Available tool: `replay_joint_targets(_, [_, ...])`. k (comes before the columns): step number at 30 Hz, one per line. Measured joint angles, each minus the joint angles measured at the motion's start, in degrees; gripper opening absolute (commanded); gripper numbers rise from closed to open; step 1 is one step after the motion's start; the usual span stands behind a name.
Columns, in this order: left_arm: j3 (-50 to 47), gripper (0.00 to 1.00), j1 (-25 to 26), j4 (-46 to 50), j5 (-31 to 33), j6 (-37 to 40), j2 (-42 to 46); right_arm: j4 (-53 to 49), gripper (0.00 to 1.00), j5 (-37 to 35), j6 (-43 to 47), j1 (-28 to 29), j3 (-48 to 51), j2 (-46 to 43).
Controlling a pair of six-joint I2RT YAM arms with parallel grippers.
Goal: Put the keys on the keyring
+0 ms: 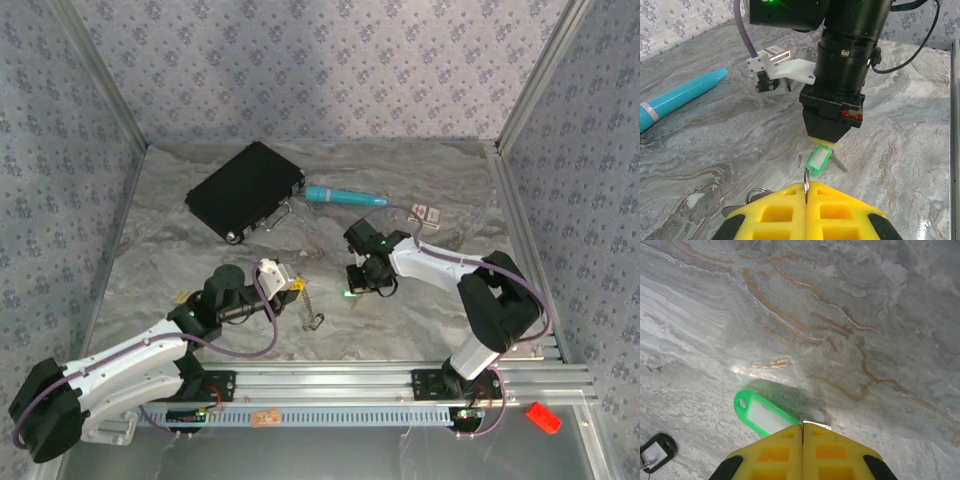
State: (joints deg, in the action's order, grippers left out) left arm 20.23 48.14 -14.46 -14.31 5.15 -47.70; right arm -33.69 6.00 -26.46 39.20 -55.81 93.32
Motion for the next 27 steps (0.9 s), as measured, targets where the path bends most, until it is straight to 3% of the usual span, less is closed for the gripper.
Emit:
replay_joint_targets(14, [0.00,0.00,0.00,0.59,0.00,0.00,0.00,0.02,0.15,-0.39,1.07,0.24,-3.28,5.09])
replay_joint_targets(27, [0.00,0.00,0.00,1.05,0.00,0.31,0.00,0.00,0.11,-1.18,1.53,0.85,-4.17,5.60])
